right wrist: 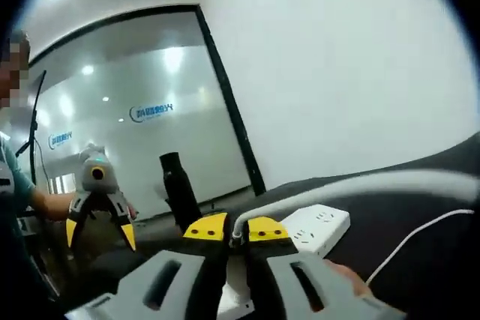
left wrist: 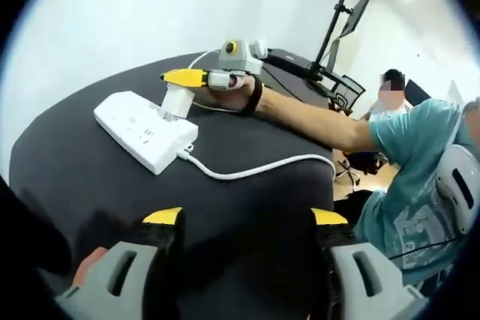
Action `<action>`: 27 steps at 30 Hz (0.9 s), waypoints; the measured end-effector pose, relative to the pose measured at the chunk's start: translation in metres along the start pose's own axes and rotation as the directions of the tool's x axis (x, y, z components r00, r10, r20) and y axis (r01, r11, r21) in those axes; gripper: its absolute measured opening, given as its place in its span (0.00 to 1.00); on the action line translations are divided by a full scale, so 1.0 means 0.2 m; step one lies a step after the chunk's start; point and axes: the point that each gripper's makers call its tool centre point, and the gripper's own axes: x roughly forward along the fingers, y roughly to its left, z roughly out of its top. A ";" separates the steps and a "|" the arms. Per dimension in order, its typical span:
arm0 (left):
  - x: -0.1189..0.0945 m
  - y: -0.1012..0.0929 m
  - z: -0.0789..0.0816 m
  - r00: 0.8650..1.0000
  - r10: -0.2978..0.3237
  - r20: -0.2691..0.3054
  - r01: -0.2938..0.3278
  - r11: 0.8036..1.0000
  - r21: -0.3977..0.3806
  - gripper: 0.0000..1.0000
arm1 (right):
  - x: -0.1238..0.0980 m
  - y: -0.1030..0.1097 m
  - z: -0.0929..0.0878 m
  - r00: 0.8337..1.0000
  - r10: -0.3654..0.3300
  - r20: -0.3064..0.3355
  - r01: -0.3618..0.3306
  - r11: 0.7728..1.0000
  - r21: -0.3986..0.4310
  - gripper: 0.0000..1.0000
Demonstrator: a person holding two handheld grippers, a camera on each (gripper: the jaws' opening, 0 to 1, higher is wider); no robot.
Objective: Connect the charging cable to the phone, plug the charger into the socket, and turn on the power strip switch to charge the phone.
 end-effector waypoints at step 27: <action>-0.03 0.04 0.03 0.999 -0.005 0.052 0.005 1.000 -0.004 0.60 | 0.12 -0.08 -0.01 0.994 -0.104 0.035 0.109 0.979 -0.172 0.05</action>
